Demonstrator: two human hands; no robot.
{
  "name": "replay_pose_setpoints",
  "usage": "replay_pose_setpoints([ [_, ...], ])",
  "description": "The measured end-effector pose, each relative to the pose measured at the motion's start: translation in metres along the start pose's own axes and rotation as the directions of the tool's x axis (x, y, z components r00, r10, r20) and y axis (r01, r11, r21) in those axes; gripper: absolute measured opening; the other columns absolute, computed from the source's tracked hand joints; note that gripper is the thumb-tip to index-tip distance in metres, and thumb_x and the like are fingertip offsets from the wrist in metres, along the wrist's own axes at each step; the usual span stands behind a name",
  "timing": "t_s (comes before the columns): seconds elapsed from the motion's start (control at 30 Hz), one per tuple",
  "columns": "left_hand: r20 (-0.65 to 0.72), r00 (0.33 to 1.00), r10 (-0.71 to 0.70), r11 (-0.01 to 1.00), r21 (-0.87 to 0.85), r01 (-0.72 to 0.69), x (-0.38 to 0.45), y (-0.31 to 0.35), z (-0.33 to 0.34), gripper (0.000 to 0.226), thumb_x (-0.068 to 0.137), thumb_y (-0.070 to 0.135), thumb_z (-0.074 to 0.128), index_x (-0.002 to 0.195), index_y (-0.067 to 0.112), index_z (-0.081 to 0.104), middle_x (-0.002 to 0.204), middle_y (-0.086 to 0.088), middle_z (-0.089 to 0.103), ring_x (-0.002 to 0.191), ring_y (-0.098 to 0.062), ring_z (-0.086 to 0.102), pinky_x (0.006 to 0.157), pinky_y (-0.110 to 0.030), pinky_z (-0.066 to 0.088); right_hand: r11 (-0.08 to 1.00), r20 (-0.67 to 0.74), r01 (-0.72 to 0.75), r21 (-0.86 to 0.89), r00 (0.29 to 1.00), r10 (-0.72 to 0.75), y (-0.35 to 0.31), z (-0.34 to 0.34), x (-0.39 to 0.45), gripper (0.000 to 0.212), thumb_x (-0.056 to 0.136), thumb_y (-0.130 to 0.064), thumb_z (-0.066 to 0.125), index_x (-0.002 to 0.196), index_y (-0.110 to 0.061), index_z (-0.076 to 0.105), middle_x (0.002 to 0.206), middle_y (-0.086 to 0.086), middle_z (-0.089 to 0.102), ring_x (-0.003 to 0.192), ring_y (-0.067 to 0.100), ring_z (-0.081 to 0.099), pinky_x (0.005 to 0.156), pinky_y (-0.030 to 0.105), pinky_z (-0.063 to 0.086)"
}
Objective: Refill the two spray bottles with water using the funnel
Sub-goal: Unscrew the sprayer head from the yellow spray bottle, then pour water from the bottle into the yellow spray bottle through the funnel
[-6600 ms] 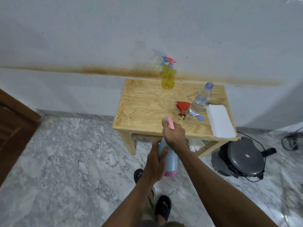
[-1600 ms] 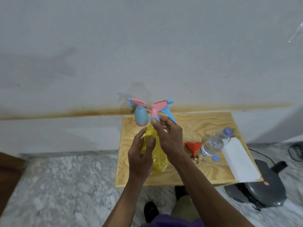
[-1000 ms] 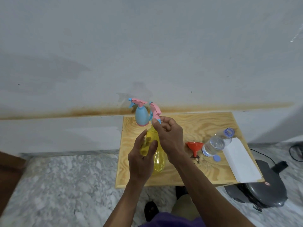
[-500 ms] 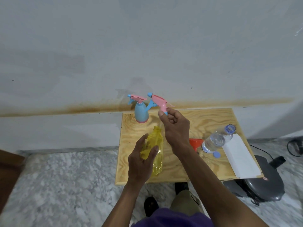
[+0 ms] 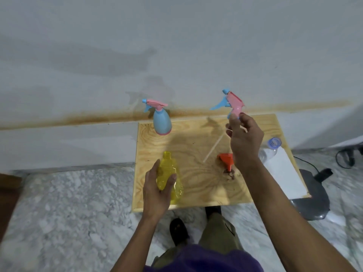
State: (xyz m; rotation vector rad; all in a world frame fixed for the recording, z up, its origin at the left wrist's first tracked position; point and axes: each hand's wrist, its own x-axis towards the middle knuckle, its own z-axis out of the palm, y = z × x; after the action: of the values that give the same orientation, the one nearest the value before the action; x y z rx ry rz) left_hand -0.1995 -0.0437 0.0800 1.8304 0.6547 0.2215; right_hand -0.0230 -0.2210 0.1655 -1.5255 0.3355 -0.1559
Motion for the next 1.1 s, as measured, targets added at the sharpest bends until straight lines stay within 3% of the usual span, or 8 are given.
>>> replay_pose_setpoints([
  [0.13,-0.019,1.0,0.0,1.0,-0.008,0.0,0.005,0.004,0.014,0.062,0.086,0.053,0.07,0.141,0.038,0.045,0.131,0.011,0.055,0.118,0.008,0.052,0.102,-0.04,0.05,0.953,0.048,-0.057,-0.297,0.996,0.074,0.061,-0.006,-0.007,0.022,0.091,-0.04,0.069,0.095,-0.019,0.075,0.081,-0.001,0.074,0.075,0.016,0.069,0.069,0.034,0.055],
  [0.23,-0.027,0.999,0.018,0.998,0.069,-0.016,0.01,-0.001,0.027,0.065,0.085,0.06,0.065,0.143,0.038,0.045,0.133,0.009,0.056,0.127,-0.01,0.049,0.104,-0.046,0.048,0.905,0.091,-0.12,-0.407,0.981,0.171,0.098,-0.006,-0.015,0.022,0.093,-0.034,0.069,0.094,-0.013,0.074,0.079,-0.002,0.07,0.074,0.012,0.063,0.066,0.023,0.046],
  [0.33,-0.015,1.0,-0.012,0.997,0.079,0.013,0.015,-0.005,0.037,0.066,0.083,0.054,0.069,0.143,0.039,0.043,0.134,0.007,0.057,0.126,-0.014,0.052,0.101,-0.049,0.05,0.838,0.111,-0.14,-0.527,0.967,0.231,0.129,-0.004,-0.016,0.021,0.092,-0.03,0.069,0.099,-0.013,0.077,0.082,0.0,0.071,0.08,0.017,0.066,0.071,0.028,0.046],
  [0.4,-0.005,1.0,-0.01,0.998,0.062,0.01,0.016,-0.005,0.042,0.063,0.085,0.036,0.076,0.14,0.035,0.046,0.132,0.009,0.058,0.122,-0.01,0.055,0.099,-0.046,0.051,0.796,0.128,-0.125,-0.592,0.961,0.247,0.143,-0.002,-0.014,0.02,0.091,-0.025,0.069,0.101,-0.009,0.076,0.087,0.005,0.074,0.085,0.023,0.069,0.075,0.034,0.052],
  [0.53,0.003,1.0,0.017,0.999,0.036,-0.017,0.019,-0.006,0.049,0.061,0.083,0.009,0.078,0.135,0.02,0.049,0.127,0.019,0.058,0.115,0.01,0.054,0.096,-0.033,0.053,0.746,0.175,-0.088,-0.66,0.948,0.266,0.157,0.006,-0.006,0.018,0.091,-0.02,0.068,0.1,-0.007,0.076,0.09,0.009,0.074,0.086,0.025,0.068,0.073,0.033,0.049],
  [0.63,0.019,0.999,0.044,0.998,0.047,-0.045,0.019,-0.006,0.053,0.062,0.082,0.008,0.079,0.135,0.019,0.049,0.13,0.013,0.059,0.12,0.005,0.053,0.099,-0.027,0.051,0.719,0.181,-0.086,-0.69,0.941,0.286,0.162,0.009,-0.002,0.019,0.092,-0.021,0.067,0.103,-0.008,0.075,0.094,0.009,0.075,0.088,0.025,0.068,0.079,0.035,0.052],
  [0.97,0.042,0.998,0.053,0.996,0.074,-0.056,0.015,-0.013,0.067,0.064,0.082,0.01,0.081,0.136,0.023,0.048,0.134,0.005,0.057,0.126,-0.014,0.054,0.097,-0.05,0.052,0.72,0.225,-0.059,-0.692,0.93,0.292,0.172,0.005,0.002,0.02,0.093,-0.019,0.067,0.107,-0.007,0.074,0.094,0.012,0.075,0.087,0.029,0.068,0.076,0.034,0.048],
  [1.1,0.036,0.998,0.048,0.997,0.059,-0.05,0.014,-0.015,0.068,0.065,0.081,0.011,0.081,0.135,0.025,0.048,0.133,0.008,0.057,0.125,-0.013,0.055,0.096,-0.051,0.053,0.769,0.193,-0.013,-0.639,0.965,0.176,0.156,-0.007,-0.006,0.02,0.092,-0.019,0.068,0.107,-0.006,0.071,0.096,0.01,0.072,0.09,0.026,0.065,0.077,0.033,0.047],
])
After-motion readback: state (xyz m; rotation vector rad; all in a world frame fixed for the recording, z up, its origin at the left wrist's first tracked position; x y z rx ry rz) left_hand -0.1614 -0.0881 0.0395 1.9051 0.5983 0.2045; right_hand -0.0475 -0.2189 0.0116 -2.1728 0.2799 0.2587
